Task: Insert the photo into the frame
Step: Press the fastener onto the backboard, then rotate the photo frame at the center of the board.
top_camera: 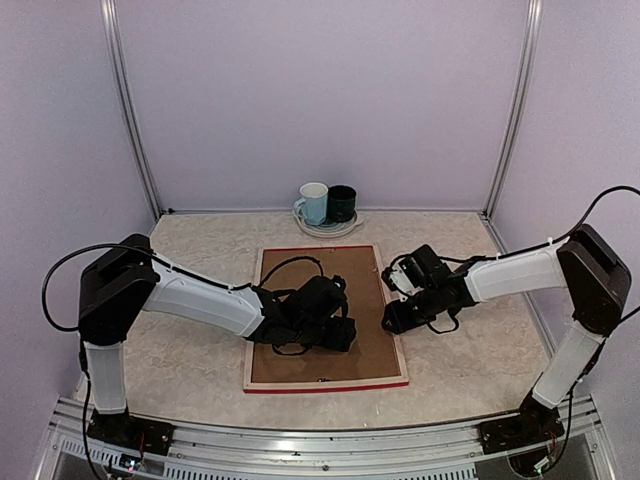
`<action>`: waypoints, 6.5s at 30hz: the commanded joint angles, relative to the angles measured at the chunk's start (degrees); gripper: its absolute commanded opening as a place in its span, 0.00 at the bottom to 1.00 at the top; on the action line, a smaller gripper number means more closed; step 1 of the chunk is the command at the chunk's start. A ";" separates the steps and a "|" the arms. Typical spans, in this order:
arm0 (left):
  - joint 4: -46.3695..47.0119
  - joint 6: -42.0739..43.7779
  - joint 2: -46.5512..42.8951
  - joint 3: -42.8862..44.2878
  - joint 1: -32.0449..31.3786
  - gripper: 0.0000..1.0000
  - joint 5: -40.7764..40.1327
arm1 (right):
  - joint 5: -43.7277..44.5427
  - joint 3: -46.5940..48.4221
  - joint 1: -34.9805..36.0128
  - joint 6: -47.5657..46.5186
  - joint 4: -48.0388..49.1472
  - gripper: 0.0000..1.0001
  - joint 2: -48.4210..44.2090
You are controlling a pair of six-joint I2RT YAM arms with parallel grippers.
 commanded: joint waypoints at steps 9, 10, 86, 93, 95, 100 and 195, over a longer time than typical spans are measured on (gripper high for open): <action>0.28 -1.06 2.65 0.06 -0.30 0.70 2.98 | 4.34 -0.42 1.14 -1.41 -6.26 0.20 2.80; 0.33 -1.06 2.69 -0.07 -0.38 0.70 2.96 | 4.93 -0.51 1.14 -1.27 -6.14 0.16 2.72; 11.80 -3.16 -14.55 -22.44 22.38 0.99 9.20 | -24.51 -10.14 -8.65 2.54 9.11 0.98 -4.17; 12.39 -2.95 -13.98 -22.01 21.75 0.99 10.28 | -24.29 -10.57 -6.56 1.35 8.58 0.98 -4.28; 12.34 -2.76 -13.85 -21.60 21.39 0.99 10.27 | -23.93 -10.66 -6.07 0.91 7.99 0.98 -4.48; 11.87 -1.97 -12.65 -19.70 20.68 0.99 10.36 | -23.05 -11.41 -4.91 0.45 6.88 0.98 -5.72; -17.82 -33.42 -46.67 -35.10 -4.01 0.99 -6.31 | -13.61 15.74 -25.17 -0.84 4.12 0.99 6.18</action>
